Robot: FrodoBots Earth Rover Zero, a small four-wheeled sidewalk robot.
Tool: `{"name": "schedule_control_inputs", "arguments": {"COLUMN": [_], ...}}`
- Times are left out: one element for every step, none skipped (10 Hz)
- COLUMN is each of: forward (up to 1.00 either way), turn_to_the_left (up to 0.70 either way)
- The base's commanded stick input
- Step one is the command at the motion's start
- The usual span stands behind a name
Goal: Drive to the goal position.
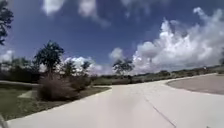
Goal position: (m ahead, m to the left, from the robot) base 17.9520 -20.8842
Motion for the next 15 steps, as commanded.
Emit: {"name": "schedule_control_inputs", "arguments": {"forward": [0.85, 0.85, 0.85, 0.85, 0.85, 0.85, 0.85, 0.85, 0.85, 0.85, 0.85, 0.85, 0.85, 0.85, 0.85], "turn_to_the_left": [0.00, -0.07, -0.28, -0.34, -0.34, -0.34, -0.26, -0.07, 0.00, 0.00, 0.00, 0.00, 0.00, 0.00, 0.00]}}
